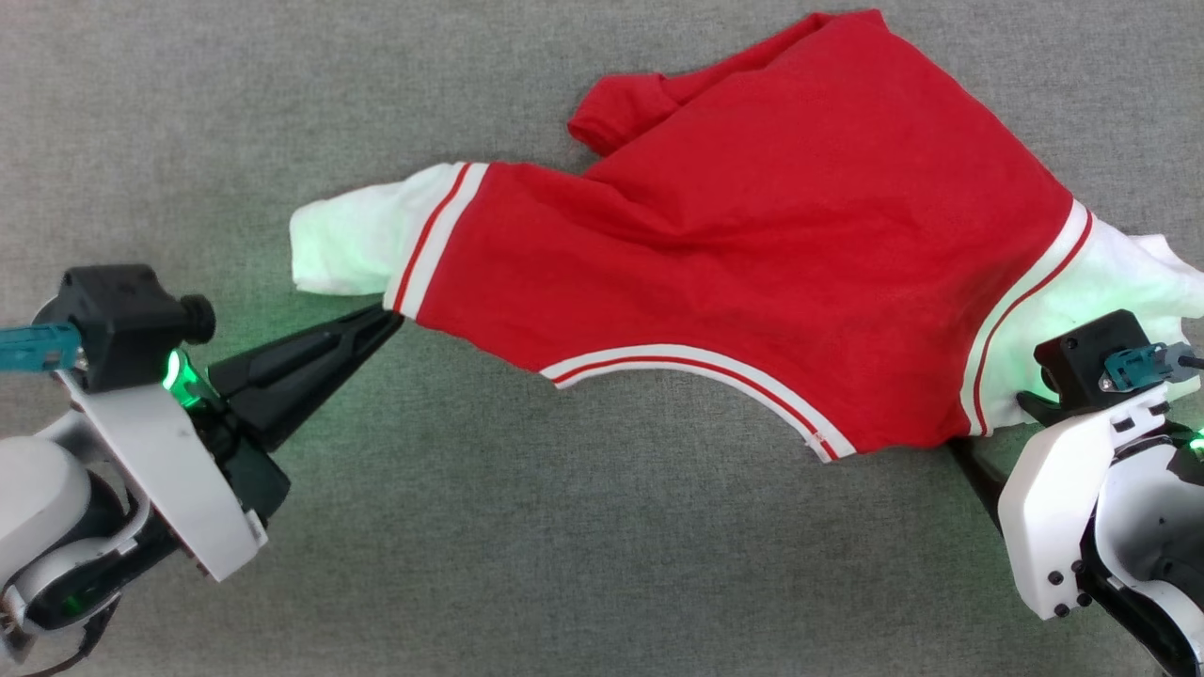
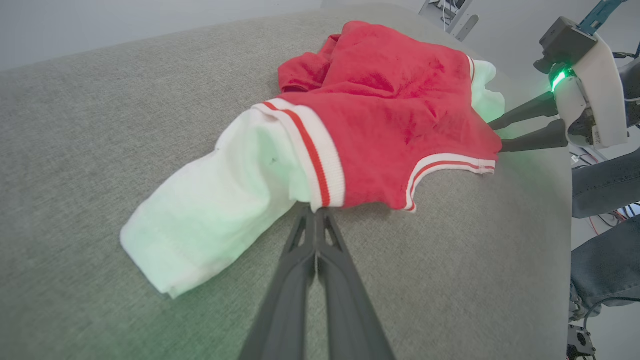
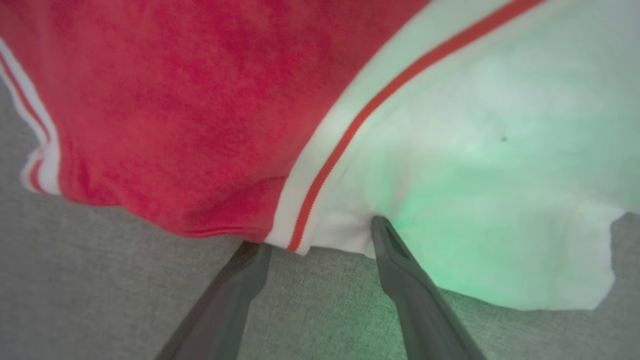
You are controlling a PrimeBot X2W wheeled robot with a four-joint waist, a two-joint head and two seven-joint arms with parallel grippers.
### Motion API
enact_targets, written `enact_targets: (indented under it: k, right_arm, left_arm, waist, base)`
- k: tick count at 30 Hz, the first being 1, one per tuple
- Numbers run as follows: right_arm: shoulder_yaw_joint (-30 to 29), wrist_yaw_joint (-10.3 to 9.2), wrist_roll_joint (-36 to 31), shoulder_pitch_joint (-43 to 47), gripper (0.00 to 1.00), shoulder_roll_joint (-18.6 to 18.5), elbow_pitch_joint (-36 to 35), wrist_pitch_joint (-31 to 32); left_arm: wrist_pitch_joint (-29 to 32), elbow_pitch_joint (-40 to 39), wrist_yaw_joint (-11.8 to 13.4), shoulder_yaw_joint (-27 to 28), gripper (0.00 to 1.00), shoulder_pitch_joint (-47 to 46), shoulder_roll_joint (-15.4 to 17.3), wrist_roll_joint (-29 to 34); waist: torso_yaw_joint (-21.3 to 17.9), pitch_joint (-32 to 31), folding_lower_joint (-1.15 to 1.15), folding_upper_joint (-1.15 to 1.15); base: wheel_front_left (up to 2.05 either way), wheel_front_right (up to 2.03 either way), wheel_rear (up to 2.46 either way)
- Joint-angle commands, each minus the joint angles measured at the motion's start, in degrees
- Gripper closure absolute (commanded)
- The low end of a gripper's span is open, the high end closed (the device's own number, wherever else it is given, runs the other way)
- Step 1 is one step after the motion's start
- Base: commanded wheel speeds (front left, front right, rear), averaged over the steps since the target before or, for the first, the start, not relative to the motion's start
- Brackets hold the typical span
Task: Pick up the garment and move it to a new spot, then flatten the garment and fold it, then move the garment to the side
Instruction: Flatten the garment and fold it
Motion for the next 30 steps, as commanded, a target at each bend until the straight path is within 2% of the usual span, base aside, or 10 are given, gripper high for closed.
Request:
enact_targets:
  k: [1,2,12,16,21,25,26,30]
  right_arm:
    - [0.83,-0.12,-0.54,0.22,0.88,-0.06,3.52,-0.09]
    - [0.97,-0.13,-0.50,0.07,1.00,-0.15,3.67,-0.32]
    - [0.61,-0.12,0.81,-1.02,1.00,-1.97,1.96,-3.40]
    - [-1.40,-0.12,1.56,-0.50,1.00,-1.81,-1.72,-5.63]
    - [-4.54,-0.12,3.57,0.59,1.00,0.17,-8.11,-7.48]
    - [-5.57,-0.12,3.40,-1.69,1.00,0.08,-10.70,-7.88]
    - [-5.57,-0.12,3.40,-1.69,1.00,0.08,-10.70,-7.88]
    - [-5.07,-0.12,1.82,-6.85,1.00,1.06,-9.58,-8.51]
  left_arm:
    - [-0.22,0.06,0.11,0.10,1.00,0.04,-0.11,-0.05]
    - [-0.21,0.14,0.11,0.09,1.00,0.11,-0.20,-0.17]
    - [-0.58,0.10,0.11,0.08,1.00,0.41,-0.73,-1.92]
    - [-1.99,-0.61,0.11,0.09,1.00,0.26,-0.33,-4.35]
    - [-3.23,-3.14,0.11,0.87,1.00,-0.96,1.08,-10.09]
    - [-3.30,-5.06,0.11,5.71,1.00,-0.34,0.78,-13.48]
    - [-3.30,-5.06,0.11,5.71,1.00,-0.34,0.78,-13.48]
    - [-3.31,-5.24,0.11,11.91,1.00,0.76,-0.08,-16.30]
  waist:
    - [0.14,0.06,0.00,0.00]
    - [0.13,0.02,0.00,0.00]
    - [-0.28,-1.66,0.00,0.00]
    - [0.03,-2.66,0.00,0.00]
    - [0.93,-3.22,0.00,0.00]
    - [1.97,-3.05,0.00,0.00]
    - [1.97,-3.05,0.00,0.00]
    - [3.00,-2.13,0.00,0.00]
  base:
    - [0.00,0.00,0.00]
    - [0.00,0.00,0.00]
    - [0.00,0.00,0.00]
    - [0.00,0.00,0.00]
    - [0.00,0.00,0.00]
    - [0.00,0.00,0.00]
    - [0.00,0.00,0.00]
    - [0.00,0.00,0.00]
